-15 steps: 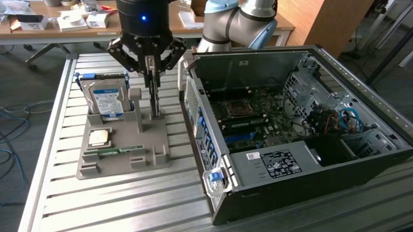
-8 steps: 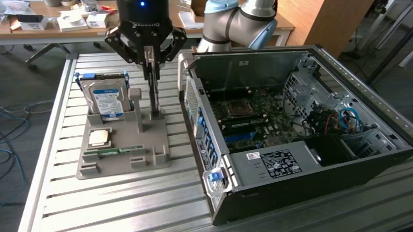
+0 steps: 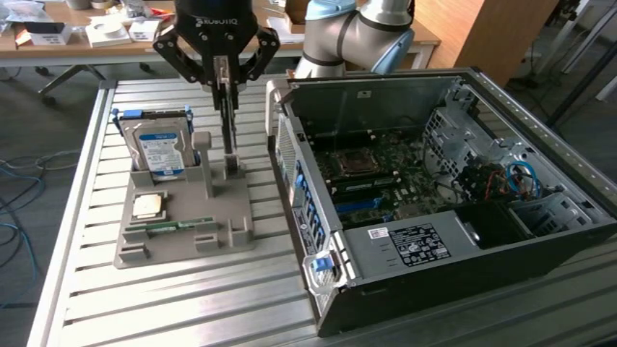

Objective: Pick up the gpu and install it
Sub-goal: 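Pick up the gpu and move the gpu toward the slot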

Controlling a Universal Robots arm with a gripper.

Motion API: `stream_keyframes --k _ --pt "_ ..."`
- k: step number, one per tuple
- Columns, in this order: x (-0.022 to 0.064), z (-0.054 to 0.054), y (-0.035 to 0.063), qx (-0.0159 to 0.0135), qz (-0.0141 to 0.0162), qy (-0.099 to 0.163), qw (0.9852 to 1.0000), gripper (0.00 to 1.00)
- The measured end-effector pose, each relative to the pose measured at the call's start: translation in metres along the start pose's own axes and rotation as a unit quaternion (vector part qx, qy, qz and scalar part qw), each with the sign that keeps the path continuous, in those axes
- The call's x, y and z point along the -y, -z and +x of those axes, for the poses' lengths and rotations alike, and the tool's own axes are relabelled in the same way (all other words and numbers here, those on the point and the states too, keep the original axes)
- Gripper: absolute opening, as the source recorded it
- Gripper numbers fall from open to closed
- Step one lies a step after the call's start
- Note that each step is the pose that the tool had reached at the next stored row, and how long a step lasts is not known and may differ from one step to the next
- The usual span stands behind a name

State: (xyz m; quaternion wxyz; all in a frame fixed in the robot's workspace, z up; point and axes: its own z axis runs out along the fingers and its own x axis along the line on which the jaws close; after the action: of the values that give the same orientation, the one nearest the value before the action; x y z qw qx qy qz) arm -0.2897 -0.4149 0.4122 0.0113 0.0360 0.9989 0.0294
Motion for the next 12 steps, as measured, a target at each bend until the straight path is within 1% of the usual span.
stream_keyframes --k 6,10,12 --pt "-0.0004 0.0 0.0068 0.0 0.0 0.0 1.0 0.27" --pt "-0.0008 0.0 0.0132 0.0 0.0 0.0 1.0 0.27" --pt "-0.0008 0.0 0.0145 0.0001 -0.0001 0.0 1.0 0.27"
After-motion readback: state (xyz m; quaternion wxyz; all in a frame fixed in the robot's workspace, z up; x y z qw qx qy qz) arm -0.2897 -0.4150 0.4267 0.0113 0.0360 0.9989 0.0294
